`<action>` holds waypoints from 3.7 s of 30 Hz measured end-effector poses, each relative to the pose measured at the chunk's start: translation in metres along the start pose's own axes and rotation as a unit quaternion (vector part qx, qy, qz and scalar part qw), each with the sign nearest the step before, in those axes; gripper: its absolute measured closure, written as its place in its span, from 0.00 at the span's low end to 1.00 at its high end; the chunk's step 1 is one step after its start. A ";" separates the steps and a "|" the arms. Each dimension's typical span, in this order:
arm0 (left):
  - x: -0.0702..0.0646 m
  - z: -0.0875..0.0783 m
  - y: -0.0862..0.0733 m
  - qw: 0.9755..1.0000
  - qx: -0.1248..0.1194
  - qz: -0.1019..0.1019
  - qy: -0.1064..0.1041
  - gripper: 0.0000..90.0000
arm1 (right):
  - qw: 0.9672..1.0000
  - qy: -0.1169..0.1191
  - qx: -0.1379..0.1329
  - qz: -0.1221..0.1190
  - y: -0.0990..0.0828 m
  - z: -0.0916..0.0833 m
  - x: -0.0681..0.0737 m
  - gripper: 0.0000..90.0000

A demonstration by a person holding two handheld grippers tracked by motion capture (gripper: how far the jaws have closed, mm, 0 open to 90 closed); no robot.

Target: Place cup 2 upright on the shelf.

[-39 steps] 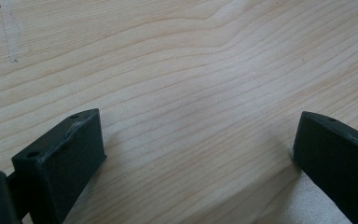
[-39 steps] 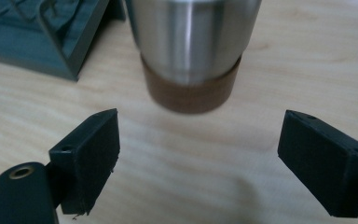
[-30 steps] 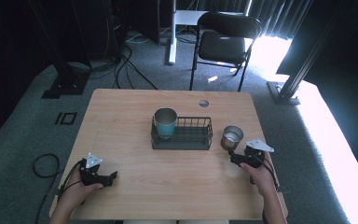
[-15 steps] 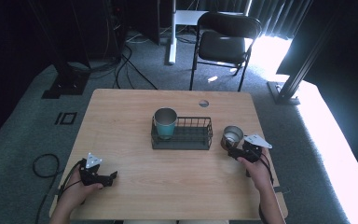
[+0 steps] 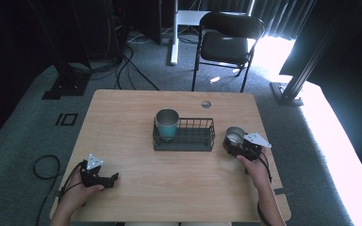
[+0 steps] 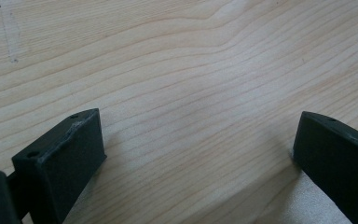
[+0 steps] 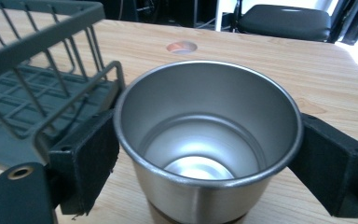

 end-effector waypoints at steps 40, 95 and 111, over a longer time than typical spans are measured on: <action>0.000 0.000 0.000 1.000 0.000 0.000 0.000 0.03 | 1.000 -0.005 0.008 0.019 0.028 -0.010 -0.002 0.16; 0.000 0.000 0.000 1.000 0.000 0.001 0.000 0.03 | 0.997 0.070 -0.033 -0.026 0.127 -0.016 0.083 0.16; 0.000 0.000 0.000 1.000 0.000 0.001 0.000 0.03 | 0.994 0.103 -0.016 -0.027 0.122 0.005 0.122 0.16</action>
Point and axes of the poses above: each handheld gripper's, and its own axes: z roughly forward along the jaws, y roughly out of its top, x roughly to its left, the point moved 5 cm from there along z, roughly forward along the jaws, and after that the axes turned 5 degrees about z, right-handed, at the moved point
